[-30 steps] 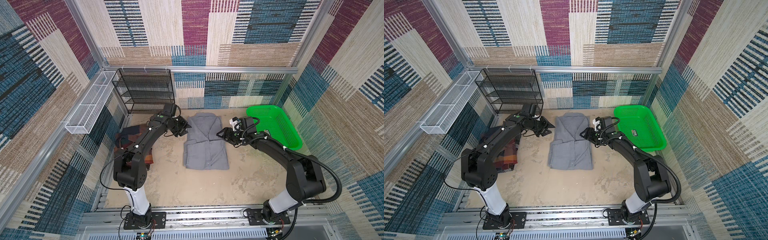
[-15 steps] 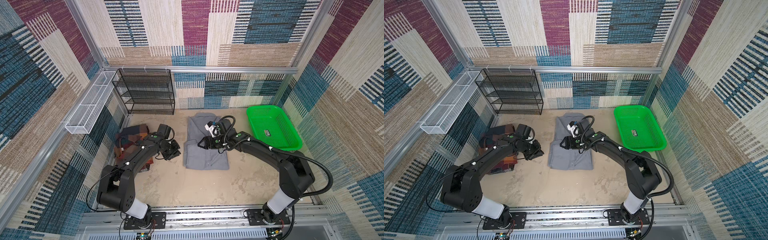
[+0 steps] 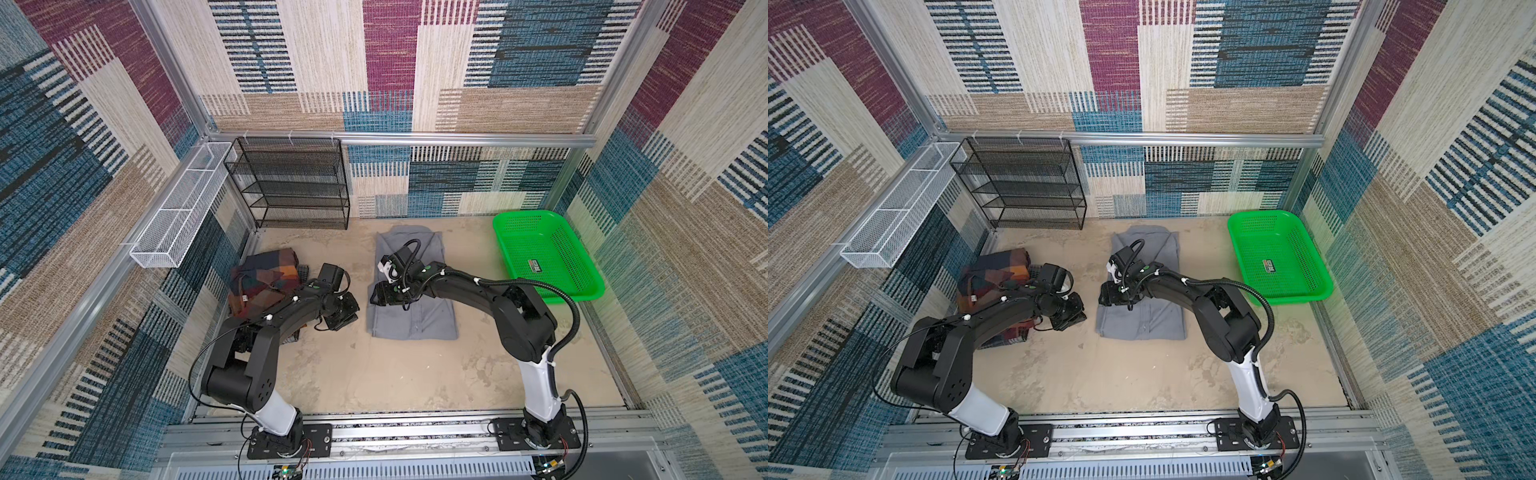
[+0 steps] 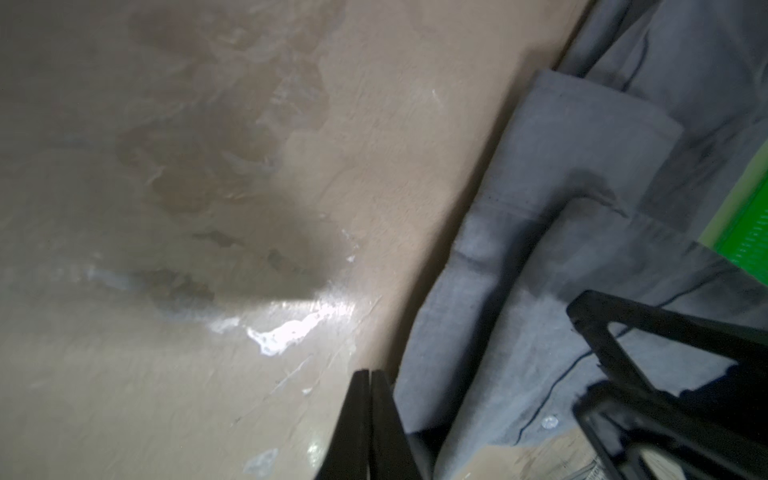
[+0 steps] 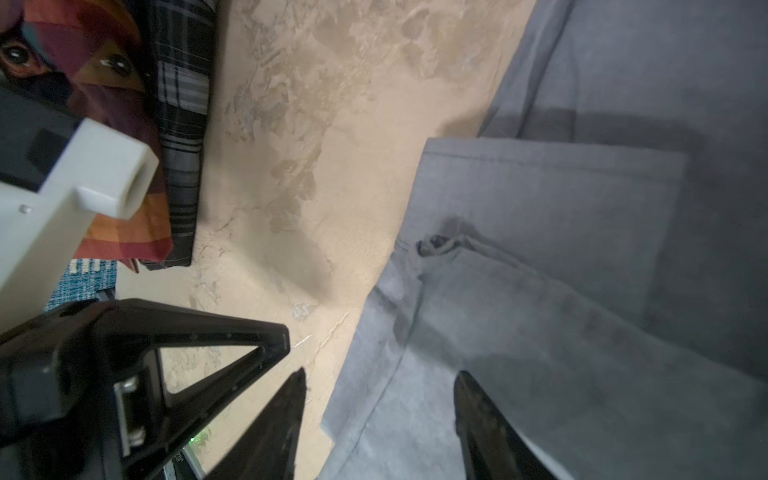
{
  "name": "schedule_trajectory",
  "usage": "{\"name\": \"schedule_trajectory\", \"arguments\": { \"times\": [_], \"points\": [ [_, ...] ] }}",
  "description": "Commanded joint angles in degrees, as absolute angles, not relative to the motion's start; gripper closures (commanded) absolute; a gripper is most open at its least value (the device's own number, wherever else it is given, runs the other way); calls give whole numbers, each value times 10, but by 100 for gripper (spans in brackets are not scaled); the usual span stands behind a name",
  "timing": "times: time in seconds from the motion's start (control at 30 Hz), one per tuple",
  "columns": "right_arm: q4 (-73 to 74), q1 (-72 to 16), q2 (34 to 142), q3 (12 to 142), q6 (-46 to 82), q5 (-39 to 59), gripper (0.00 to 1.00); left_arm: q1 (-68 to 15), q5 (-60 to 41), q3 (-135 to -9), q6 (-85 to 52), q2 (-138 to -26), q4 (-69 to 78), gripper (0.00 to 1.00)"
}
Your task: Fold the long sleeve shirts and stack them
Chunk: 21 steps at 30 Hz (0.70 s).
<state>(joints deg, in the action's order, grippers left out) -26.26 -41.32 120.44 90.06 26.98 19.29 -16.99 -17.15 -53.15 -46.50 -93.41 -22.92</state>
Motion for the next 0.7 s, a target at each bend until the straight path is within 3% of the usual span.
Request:
{"name": "schedule_trajectory", "arguments": {
  "times": [0.0,0.1,0.4,0.53,0.67],
  "points": [
    [-278,-415,1226,914,272,174,42,-170,-187,-535,-452,-956,-179,95],
    [-277,-415,1234,914,272,175,49,-170,-200,-536,-454,-979,-162,96],
    [-270,-416,1240,929,270,189,90,-179,-220,-531,-471,-994,-106,97],
    [-266,-416,1228,926,271,191,100,-195,-225,-538,-478,-1005,-90,98],
    [-261,-416,1216,921,272,200,99,-205,-233,-541,-485,-1013,-79,99]
  ]
}}
